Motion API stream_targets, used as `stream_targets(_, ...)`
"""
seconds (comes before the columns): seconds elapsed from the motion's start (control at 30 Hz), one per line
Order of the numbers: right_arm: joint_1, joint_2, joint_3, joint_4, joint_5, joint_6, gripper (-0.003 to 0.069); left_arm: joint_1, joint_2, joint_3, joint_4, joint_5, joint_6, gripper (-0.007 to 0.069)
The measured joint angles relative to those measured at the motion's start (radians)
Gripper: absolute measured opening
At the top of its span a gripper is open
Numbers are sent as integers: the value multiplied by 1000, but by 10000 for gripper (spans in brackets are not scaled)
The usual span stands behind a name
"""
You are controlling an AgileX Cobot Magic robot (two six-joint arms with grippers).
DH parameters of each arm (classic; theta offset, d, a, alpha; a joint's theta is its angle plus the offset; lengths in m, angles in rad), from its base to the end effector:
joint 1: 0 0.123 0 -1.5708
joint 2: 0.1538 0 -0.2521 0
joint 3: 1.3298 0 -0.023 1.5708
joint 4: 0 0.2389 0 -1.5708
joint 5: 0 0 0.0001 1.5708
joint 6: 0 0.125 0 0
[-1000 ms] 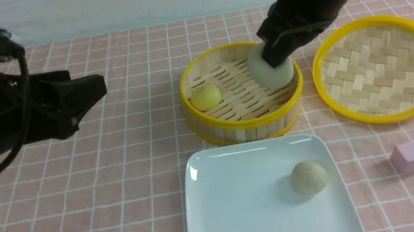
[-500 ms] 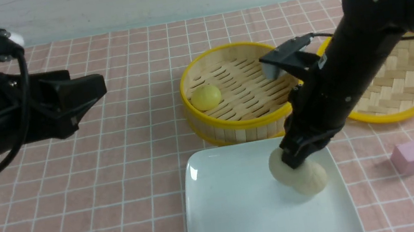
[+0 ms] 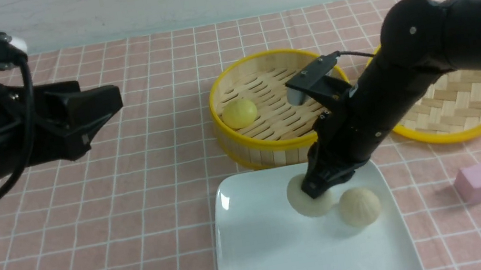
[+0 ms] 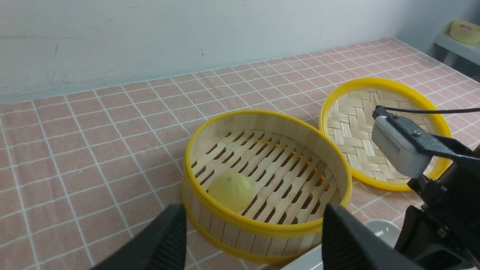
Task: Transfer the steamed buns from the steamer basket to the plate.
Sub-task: Use the right arm to put the steamed stuffed bun into the plate, then use the left arm to grab the steamed stuffed bun that is closest to it
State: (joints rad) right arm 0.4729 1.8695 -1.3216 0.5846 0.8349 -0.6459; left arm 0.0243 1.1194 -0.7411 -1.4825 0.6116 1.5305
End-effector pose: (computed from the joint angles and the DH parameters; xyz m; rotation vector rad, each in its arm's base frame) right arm 0.3107 0.2164 0.1576 -1.0501 2.5551 0.6484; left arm 0.2594 -0.0653 0.2821 0.4445 1.8381 -0.5208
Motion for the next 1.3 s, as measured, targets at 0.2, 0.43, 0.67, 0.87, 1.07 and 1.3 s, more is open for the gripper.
stream_targets(0.2, 0, 39, 1, 10, -17, -64, 33, 0, 0, 0, 0, -1, 0, 489)
stream_targets(0.43, 0, 42, 1, 33, -15, -83, 48, 0, 0, 0, 0, -2, 0, 489)
stream_targets(0.67, 0, 42, 1, 36, -14, -83, 268, 0, 0, 0, 0, -2, 0, 489)
stream_targets(0.87, 0, 42, 1, 38, -24, -83, 461, 0, 0, 0, 0, -1, 0, 489)
stream_targets(1.07, 0, -3, 1, 40, -104, -83, 486, 0, 0, 0, 0, 33, 0, 489)
stream_targets(1.3, 0, -214, 1, 47, -238, -83, 486, 0, 0, 0, 20, 52, 0, 489)
